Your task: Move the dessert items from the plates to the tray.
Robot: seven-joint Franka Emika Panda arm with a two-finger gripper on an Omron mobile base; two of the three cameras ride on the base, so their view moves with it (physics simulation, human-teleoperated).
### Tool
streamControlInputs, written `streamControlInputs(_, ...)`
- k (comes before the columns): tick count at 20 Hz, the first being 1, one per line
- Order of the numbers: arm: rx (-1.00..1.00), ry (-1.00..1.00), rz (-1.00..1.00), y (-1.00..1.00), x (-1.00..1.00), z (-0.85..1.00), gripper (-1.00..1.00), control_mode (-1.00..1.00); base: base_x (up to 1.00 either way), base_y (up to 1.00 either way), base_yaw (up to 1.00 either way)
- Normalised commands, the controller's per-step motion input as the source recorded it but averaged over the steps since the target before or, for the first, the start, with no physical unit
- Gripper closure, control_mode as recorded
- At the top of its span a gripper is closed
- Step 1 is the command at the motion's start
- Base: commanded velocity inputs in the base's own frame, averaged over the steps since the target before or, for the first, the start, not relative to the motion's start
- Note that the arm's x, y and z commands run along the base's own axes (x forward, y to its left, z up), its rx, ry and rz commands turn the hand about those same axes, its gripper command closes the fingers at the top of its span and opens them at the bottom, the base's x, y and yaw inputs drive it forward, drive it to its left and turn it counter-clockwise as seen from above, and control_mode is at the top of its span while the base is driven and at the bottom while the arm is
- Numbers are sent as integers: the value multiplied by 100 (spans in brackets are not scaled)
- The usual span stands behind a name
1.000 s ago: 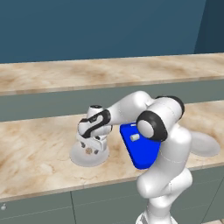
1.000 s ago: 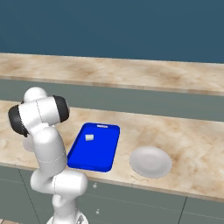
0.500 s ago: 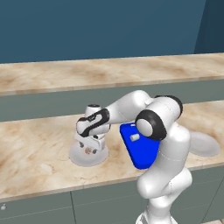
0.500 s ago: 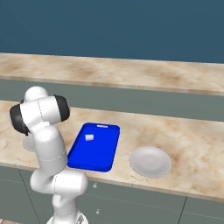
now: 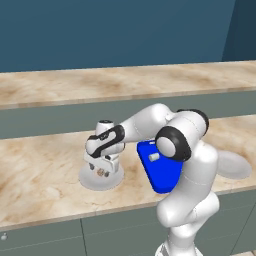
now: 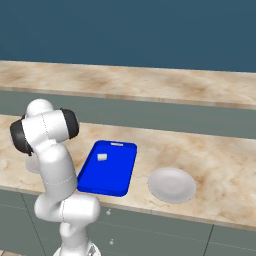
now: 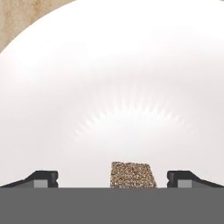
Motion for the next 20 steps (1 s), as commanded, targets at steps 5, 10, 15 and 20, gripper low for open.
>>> streamControlInputs(5,0,0,0,0,-1,-8,-100,-100,0,0,0)
streamControlInputs(10,0,0,0,0,0,-10,100,-100,0,0,0)
streamControlInputs(15,0,0,0,0,0,-3,100,-100,0,0,0)
streamControlInputs(20,0,-3,0,-2,-8,3,100,-100,0,0,0)
